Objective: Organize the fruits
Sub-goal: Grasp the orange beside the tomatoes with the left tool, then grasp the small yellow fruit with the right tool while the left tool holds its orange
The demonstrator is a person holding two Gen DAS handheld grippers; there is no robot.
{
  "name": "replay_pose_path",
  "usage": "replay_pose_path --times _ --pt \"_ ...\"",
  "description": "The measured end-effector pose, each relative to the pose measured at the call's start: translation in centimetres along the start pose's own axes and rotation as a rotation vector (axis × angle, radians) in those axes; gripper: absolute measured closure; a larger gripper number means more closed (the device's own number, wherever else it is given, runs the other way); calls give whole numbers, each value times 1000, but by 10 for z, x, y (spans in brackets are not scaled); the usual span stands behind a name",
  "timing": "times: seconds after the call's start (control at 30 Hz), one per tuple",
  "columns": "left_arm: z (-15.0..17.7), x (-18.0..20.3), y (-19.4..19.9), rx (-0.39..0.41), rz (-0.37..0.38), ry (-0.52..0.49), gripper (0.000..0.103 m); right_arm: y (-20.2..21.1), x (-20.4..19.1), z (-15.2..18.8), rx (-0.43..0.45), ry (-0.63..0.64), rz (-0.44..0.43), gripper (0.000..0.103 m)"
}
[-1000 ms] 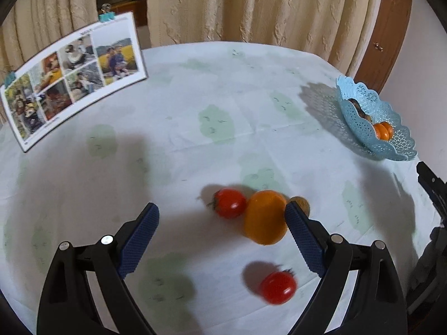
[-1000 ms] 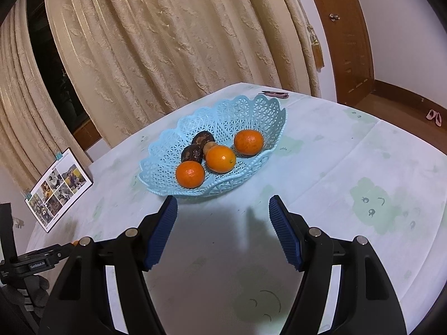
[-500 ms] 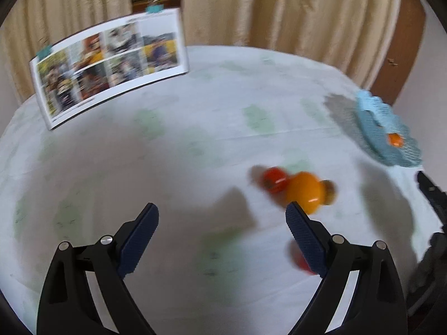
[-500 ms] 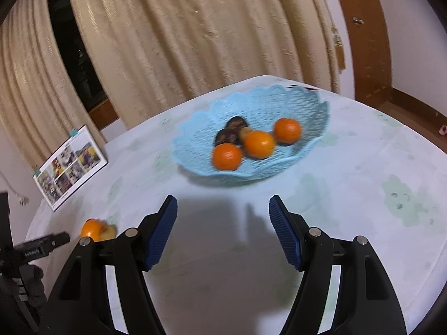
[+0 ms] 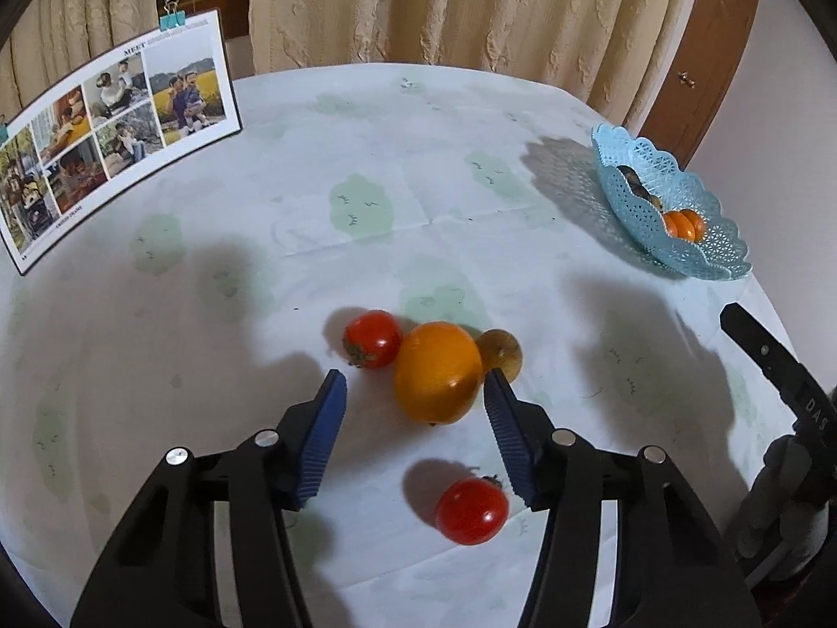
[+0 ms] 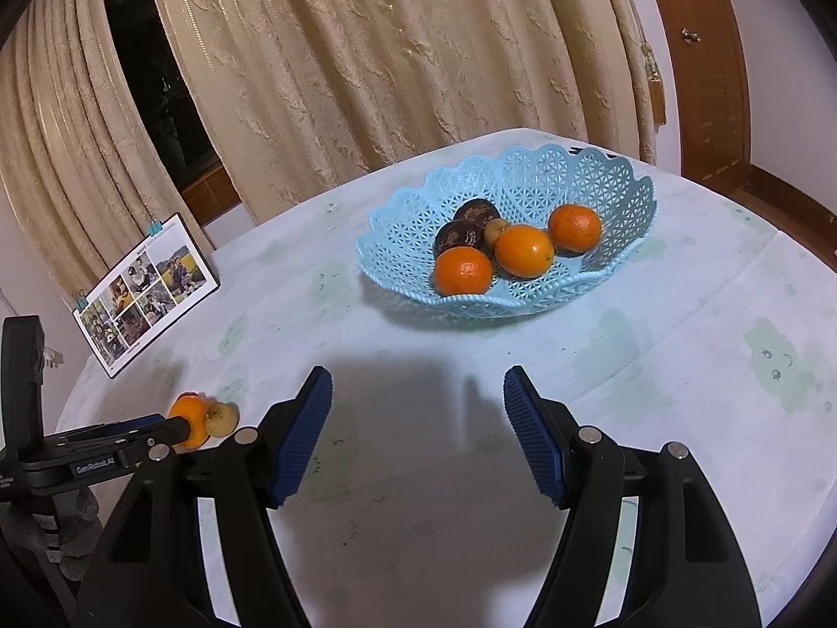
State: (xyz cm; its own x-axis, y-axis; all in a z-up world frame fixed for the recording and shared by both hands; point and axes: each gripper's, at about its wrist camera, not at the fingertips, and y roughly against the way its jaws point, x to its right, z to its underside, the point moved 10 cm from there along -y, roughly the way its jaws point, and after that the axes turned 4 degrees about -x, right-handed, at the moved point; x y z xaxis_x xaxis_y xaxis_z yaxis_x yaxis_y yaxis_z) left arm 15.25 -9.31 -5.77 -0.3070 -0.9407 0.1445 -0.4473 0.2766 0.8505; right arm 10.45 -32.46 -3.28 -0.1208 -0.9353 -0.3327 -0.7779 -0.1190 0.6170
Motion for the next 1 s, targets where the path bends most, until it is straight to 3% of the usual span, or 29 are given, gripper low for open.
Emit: replay_pose_path --times 0.2,0.27,0.4,0.6,0.9,1.0 --pt "-7 11 -10 -11 63 11 53 -1 -4 0 -4 13 -5 33" --pt "-8 11 -8 -4 61 11 67 -2 -7 2 -12 20 -10 33" --pt "-5 7 -3 -10 83 25 66 -8 -24 6 -37 55 -40 33" --pt "-4 0 23 44 104 23 66 -24 -69 15 -121 114 -138 33" --pt "-15 -37 59 150 40 93 66 -53 -131 33 -234 241 -218 33" --pt "-16 -46 60 155 37 114 66 -63 -144 35 -263 268 -229 41"
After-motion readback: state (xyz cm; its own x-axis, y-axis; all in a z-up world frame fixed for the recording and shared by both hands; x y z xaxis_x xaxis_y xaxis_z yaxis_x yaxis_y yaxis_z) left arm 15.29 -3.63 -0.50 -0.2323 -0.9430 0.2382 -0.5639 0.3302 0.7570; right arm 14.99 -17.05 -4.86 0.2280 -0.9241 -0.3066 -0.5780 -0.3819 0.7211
